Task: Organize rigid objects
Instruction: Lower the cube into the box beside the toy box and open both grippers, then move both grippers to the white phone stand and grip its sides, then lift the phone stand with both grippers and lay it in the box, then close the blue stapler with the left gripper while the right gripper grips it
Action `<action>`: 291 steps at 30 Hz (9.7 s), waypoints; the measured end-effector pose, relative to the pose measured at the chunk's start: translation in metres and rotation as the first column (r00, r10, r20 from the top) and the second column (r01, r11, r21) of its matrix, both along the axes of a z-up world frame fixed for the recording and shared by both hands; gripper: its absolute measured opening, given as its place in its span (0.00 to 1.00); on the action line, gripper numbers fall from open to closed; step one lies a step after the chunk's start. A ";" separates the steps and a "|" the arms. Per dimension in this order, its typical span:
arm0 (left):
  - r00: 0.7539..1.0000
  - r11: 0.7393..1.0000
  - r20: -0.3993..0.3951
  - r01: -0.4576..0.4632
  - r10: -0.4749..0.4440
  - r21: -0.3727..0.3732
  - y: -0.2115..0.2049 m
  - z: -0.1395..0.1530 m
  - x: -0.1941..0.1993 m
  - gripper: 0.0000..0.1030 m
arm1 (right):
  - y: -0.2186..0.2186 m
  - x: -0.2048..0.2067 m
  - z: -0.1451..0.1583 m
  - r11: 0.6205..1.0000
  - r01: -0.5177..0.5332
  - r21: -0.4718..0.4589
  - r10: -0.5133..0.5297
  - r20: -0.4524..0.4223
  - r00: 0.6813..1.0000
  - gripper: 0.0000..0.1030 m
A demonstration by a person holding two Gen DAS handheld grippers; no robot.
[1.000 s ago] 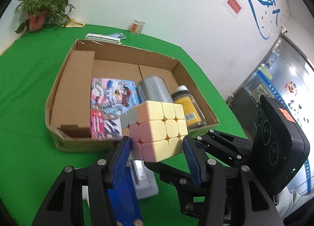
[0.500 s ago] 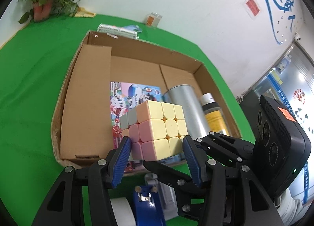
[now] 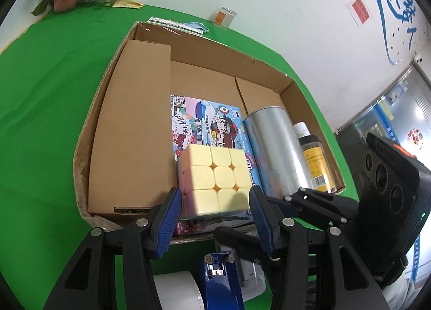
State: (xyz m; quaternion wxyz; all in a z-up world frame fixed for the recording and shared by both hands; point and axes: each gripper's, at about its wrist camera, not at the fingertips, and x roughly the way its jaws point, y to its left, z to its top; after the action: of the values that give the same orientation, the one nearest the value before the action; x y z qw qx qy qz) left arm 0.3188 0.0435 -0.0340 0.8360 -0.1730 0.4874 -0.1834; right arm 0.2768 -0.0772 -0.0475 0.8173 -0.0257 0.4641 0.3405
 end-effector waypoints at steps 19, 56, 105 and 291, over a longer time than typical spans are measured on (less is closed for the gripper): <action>0.923 0.973 0.353 -0.205 0.155 0.107 0.012 0.051 -0.084 1.00 | -0.049 -0.077 0.027 0.954 0.299 -0.022 -0.282 0.275 0.919 0.81; 0.973 0.960 0.184 -0.177 0.138 0.215 -0.032 0.008 -0.163 0.99 | -0.055 -0.111 -0.057 0.943 0.329 -0.041 -0.329 0.027 0.944 0.43; 0.916 0.934 -0.287 0.191 -0.280 -0.301 -0.176 -0.094 -0.168 0.59 | -0.164 -0.201 -0.062 0.874 0.463 0.148 -0.456 -0.082 0.886 0.55; 0.896 0.910 -0.336 0.152 -0.292 -0.386 -0.134 -0.102 -0.166 0.84 | -0.064 -0.219 -0.052 0.960 0.223 -0.167 -0.196 0.162 0.967 0.59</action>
State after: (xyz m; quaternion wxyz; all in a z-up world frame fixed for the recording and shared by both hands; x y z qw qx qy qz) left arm 0.1531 -0.0907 -0.1362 0.6522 -0.2941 0.6185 -0.3250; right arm 0.0573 -0.1411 -0.0996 0.8743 -0.0761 0.4335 0.2047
